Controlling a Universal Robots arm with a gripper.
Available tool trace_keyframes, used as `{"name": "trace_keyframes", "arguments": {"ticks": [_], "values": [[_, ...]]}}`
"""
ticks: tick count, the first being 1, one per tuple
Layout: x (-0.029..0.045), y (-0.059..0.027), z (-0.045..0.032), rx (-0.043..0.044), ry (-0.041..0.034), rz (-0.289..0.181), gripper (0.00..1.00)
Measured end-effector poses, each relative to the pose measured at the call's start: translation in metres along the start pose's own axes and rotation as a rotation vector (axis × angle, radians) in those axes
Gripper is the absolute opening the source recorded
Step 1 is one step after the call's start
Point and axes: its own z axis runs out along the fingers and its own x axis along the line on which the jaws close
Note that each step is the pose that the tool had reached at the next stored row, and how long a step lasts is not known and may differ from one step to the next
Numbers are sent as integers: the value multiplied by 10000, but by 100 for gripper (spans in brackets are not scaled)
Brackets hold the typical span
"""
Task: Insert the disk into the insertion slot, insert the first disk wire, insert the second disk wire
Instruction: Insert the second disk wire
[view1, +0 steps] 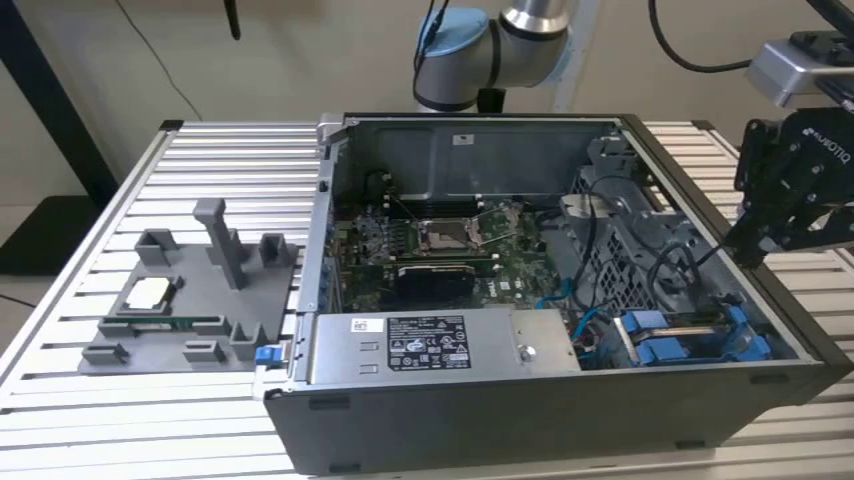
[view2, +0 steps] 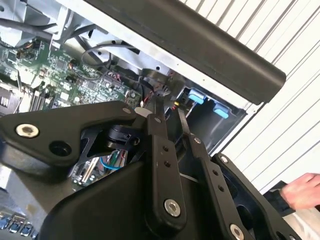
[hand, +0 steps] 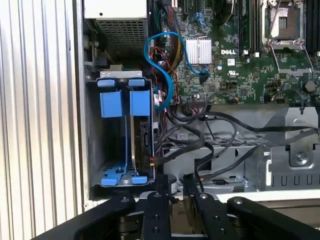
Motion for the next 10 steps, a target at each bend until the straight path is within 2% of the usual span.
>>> {"name": "trace_keyframes", "arguments": {"ticks": [7, 10], "values": [[-3, -119, 26, -3, -14, -32, 27], [-4, -169, 45, -9, -91, -33, 27]]}}
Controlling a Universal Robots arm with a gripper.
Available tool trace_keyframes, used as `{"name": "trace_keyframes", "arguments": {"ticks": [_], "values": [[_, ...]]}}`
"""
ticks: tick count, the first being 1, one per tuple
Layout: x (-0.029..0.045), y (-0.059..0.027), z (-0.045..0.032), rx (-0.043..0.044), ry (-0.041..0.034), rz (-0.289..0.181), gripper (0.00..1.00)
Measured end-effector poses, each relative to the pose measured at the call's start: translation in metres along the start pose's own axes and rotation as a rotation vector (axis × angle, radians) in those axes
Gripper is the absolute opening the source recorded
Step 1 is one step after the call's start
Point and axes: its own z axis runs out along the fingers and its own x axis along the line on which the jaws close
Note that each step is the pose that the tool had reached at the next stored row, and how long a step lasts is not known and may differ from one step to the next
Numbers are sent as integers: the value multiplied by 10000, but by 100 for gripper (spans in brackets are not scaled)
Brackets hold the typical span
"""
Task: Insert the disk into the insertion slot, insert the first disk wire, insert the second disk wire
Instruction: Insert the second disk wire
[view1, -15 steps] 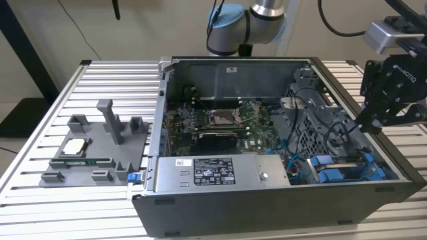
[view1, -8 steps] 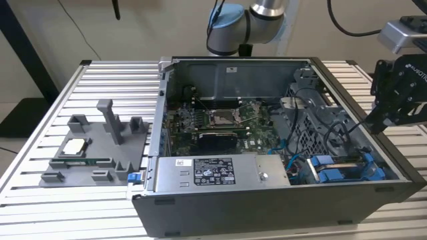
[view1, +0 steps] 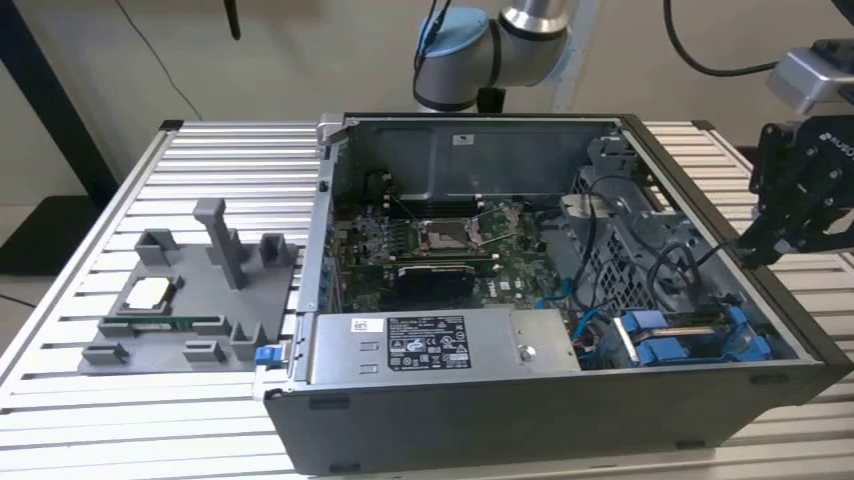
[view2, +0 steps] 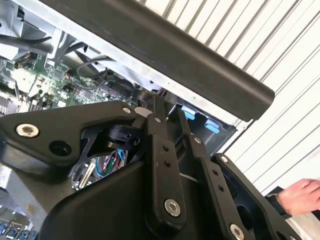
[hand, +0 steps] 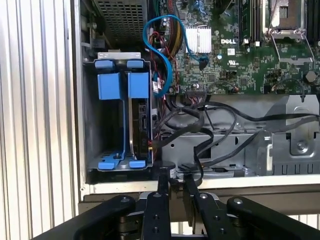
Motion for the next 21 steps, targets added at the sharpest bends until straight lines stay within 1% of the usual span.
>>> {"name": "trace_keyframes", "arguments": {"ticks": [1, 3, 4, 5, 8, 9, 10, 12, 15, 18, 21], "values": [[0, -8, 4, -4, -76, -2, 27], [1, -13, 12, -12, -275, -5, 27], [2, -15, 15, -15, -360, -6, 27], [5, -16, 21, -21, -401, 0, 27], [26, -18, 26, -45, -406, 23, 27], [31, -19, 27, -47, -405, 28, 25], [36, -19, 26, -47, -405, 32, 18], [49, -19, 26, -47, -406, 39, 16], [75, -6, 25, -46, -406, 41, 16], [89, 60, 19, -44, -406, 40, 16], [99, 157, 7, -30, -408, 39, 16]]}}
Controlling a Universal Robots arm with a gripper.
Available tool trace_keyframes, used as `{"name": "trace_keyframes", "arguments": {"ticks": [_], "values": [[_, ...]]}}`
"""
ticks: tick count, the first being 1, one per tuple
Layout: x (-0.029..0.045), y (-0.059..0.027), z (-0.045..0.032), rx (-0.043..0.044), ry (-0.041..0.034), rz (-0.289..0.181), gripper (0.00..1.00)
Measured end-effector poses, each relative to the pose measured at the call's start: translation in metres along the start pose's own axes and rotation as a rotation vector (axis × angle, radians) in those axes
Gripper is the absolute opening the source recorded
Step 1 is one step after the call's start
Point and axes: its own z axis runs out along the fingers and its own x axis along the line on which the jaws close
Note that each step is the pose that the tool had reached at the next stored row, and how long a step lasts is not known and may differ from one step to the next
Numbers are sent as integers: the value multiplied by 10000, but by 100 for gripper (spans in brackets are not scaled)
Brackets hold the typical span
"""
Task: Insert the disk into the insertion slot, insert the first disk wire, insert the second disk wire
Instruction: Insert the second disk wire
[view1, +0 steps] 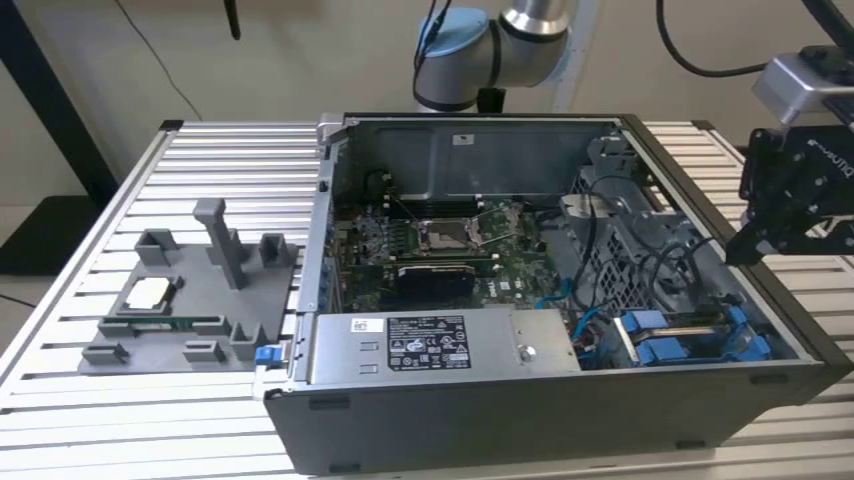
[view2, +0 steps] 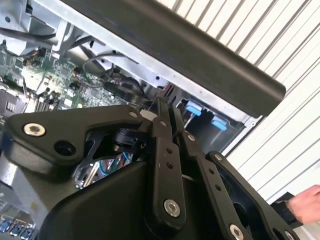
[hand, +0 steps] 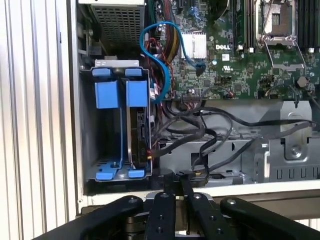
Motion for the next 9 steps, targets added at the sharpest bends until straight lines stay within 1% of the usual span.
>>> {"name": "trace_keyframes", "arguments": {"ticks": [5, 9], "values": [[23, 176, -21, 59, -1, -7, 16], [50, 326, -30, 137, -6, -15, 16]]}}
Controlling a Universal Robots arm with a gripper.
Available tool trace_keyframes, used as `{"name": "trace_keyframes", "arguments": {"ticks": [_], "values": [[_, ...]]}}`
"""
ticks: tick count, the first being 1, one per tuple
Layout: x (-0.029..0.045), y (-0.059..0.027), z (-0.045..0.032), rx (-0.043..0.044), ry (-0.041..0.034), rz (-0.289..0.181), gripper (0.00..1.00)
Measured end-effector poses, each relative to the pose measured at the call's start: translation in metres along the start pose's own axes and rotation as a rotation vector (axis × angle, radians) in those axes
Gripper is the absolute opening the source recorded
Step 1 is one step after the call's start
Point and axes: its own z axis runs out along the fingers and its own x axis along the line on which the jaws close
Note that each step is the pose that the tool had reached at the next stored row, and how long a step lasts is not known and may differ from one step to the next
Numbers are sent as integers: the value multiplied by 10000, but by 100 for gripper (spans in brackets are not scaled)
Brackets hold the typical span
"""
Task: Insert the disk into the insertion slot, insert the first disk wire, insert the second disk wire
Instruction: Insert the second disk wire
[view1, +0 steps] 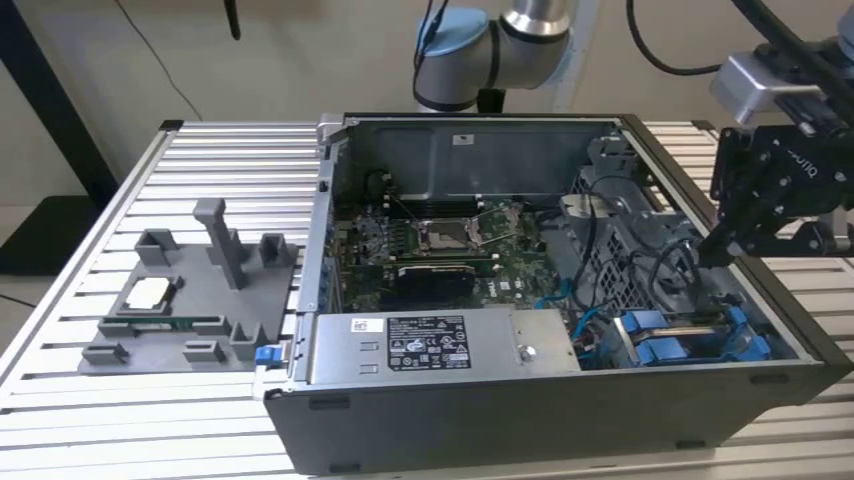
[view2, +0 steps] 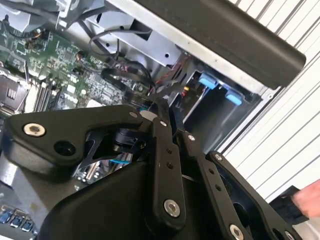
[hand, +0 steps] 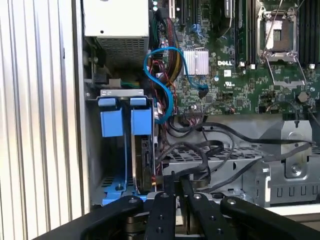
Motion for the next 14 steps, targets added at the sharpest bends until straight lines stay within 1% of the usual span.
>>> {"name": "trace_keyframes", "arguments": {"ticks": [5, 7, 10, 12, 14], "values": [[37, 193, -2, 165, -5, -19, 16], [54, 249, -3, 234, -8, -26, 16], [81, 297, 0, 340, -12, -58, 16], [115, 310, 2, 428, -15, -96, 16], [155, 317, 1, 485, -17, -133, 16]]}}
